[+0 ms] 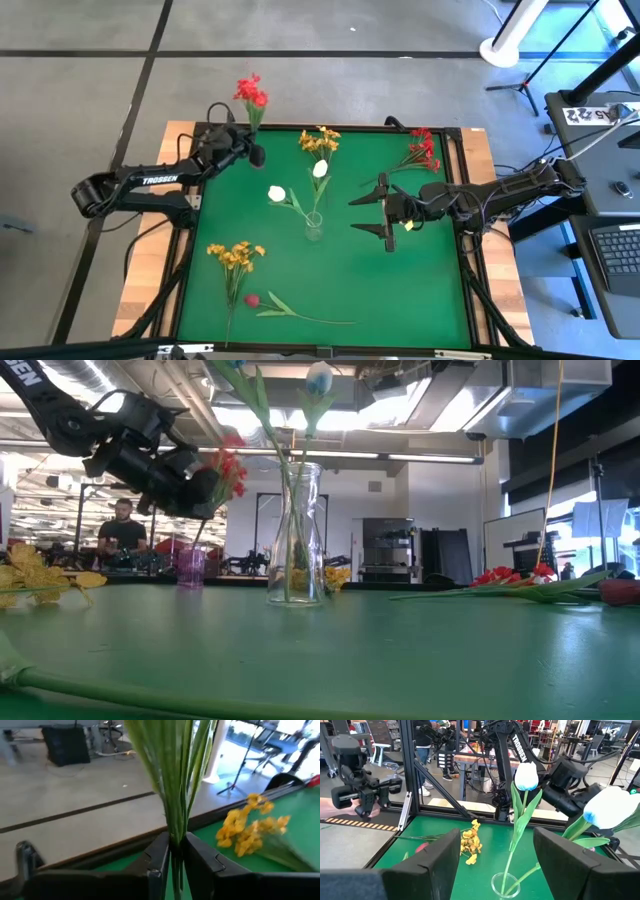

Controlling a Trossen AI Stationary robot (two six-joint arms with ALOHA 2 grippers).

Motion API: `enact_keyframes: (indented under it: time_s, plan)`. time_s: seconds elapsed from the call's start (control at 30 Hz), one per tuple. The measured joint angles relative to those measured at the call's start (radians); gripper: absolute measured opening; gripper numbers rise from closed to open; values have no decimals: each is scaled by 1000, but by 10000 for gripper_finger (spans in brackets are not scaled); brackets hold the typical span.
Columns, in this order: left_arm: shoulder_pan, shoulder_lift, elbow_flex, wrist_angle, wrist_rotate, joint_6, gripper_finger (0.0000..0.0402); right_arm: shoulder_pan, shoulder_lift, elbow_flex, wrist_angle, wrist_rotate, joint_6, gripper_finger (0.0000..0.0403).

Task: Sort flowers into vase by color
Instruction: Put the left red flowers into the pink vase

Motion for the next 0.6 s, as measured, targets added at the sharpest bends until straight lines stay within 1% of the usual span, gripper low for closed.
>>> enact_keyframes:
  time_s: [0.17, 0.3, 0.5, 0.6]
  plan:
    - [-14, -13, 0, -97, -49, 6, 85, 0, 0, 0, 0, 0, 0, 250]
    - [-25, -41, 0, -165, -53, 8, 120, 0, 0, 0, 0, 0, 0, 250]
    - [-50, -115, 0, -255, -54, 8, 175, 0, 0, 0, 0, 0, 1, 250]
    - [-67, -166, 0, -321, -56, 8, 194, 0, 0, 0, 0, 0, 5, 250]
